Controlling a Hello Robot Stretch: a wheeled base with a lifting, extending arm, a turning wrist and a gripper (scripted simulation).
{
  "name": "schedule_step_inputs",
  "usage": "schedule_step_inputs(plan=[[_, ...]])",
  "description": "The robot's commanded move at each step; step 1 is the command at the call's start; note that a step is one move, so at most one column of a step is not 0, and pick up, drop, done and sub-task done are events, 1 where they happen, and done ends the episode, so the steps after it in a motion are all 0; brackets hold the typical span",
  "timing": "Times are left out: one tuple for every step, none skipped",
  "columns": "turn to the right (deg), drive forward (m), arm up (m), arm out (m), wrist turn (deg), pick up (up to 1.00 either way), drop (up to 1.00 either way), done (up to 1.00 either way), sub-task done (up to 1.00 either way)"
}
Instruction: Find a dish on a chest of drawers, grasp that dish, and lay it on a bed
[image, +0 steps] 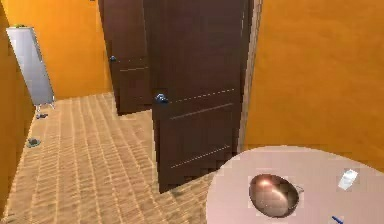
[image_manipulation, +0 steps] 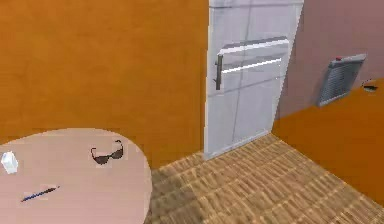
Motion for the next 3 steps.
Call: schedule_step_inputs(plan=[[-45.0,0.00,0.00,0.00,0.0,0.00,0.00,0.00,0.00],[-45.0,0.00,0.00,0.00,0.0,0.00,0.00,0.00,0.00],[-30.0,0.00,0.00,0.00,0.0,0.00,0.00,0.00,0.00]])
